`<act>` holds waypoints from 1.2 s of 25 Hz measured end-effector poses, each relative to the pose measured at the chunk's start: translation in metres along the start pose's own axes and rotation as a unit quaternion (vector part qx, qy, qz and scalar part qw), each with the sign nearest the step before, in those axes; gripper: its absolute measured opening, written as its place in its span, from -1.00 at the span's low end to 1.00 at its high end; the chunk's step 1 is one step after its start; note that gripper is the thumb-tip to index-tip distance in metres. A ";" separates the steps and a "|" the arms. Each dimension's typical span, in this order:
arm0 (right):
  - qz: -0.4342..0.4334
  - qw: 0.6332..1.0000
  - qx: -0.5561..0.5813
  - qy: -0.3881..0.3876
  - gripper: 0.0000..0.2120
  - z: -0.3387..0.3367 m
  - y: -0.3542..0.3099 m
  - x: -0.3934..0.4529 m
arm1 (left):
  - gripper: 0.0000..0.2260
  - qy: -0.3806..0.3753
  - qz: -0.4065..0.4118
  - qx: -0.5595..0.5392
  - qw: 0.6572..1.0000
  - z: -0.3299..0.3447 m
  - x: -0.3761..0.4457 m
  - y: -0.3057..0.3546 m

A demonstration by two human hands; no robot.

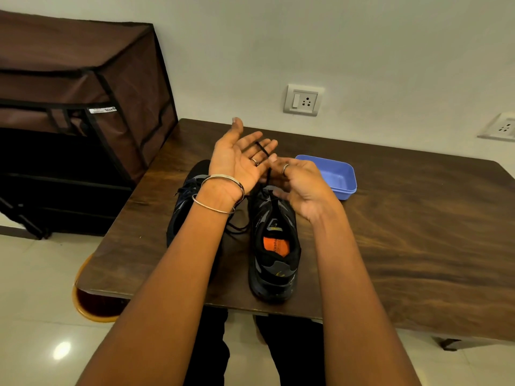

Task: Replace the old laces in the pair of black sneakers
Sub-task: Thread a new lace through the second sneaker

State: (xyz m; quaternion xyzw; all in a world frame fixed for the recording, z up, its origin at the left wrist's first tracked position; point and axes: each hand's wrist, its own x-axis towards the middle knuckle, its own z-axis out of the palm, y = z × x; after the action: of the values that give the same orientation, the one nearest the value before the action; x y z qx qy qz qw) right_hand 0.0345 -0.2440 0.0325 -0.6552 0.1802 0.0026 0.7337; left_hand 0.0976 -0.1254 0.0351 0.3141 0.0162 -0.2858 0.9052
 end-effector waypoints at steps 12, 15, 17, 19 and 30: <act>-0.114 0.931 0.047 0.343 -0.85 -0.069 -0.008 -0.001 | -0.33 0.190 0.090 -0.153 0.966 -0.037 0.015 0.005; -0.123 0.937 0.003 0.328 -0.79 -0.070 -0.008 -0.003 | -0.52 0.218 0.054 0.039 0.974 -0.036 0.017 -0.001; -0.112 0.958 -0.069 0.256 -0.82 -0.060 -0.007 -0.006 | -0.71 0.232 0.038 0.375 0.896 -0.031 0.013 -0.010; -0.109 0.967 -0.133 0.189 -0.91 -0.046 -0.005 -0.004 | -0.79 0.213 0.128 0.645 0.723 -0.027 0.011 -0.018; -0.067 0.966 -0.201 0.147 -0.86 -0.047 0.002 -0.003 | -0.89 0.135 0.271 0.725 0.618 -0.037 0.015 -0.007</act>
State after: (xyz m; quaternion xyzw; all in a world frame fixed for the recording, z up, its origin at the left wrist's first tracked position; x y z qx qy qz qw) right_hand 0.0191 -0.2888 0.0277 -0.7929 0.2370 -0.1068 0.5511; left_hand 0.1123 -0.1161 -0.0018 0.8938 -0.1598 0.0992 0.4071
